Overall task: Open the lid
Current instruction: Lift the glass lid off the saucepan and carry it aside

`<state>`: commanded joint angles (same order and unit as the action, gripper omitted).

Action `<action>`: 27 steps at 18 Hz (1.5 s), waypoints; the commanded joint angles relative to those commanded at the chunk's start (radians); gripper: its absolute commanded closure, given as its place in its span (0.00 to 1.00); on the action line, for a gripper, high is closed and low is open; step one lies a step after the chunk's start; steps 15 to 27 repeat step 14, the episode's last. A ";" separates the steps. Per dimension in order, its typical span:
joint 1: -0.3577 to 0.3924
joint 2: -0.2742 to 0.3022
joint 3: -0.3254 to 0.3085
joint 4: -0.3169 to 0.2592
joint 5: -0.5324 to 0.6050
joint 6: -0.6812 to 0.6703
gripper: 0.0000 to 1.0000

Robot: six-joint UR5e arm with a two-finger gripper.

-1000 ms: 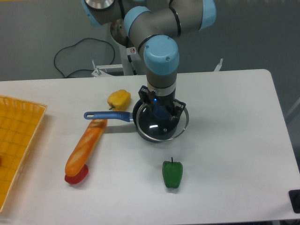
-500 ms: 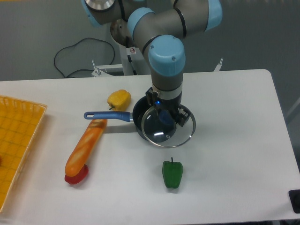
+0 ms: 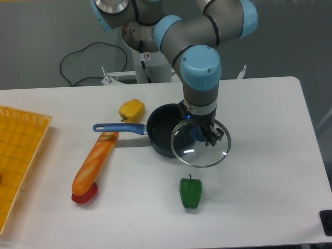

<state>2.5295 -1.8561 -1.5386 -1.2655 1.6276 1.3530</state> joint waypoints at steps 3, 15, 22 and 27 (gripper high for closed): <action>0.003 0.002 0.000 0.000 -0.002 0.000 0.50; 0.011 0.006 -0.008 -0.002 -0.003 0.020 0.50; 0.011 0.006 -0.008 -0.002 -0.003 0.020 0.50; 0.011 0.006 -0.008 -0.002 -0.003 0.020 0.50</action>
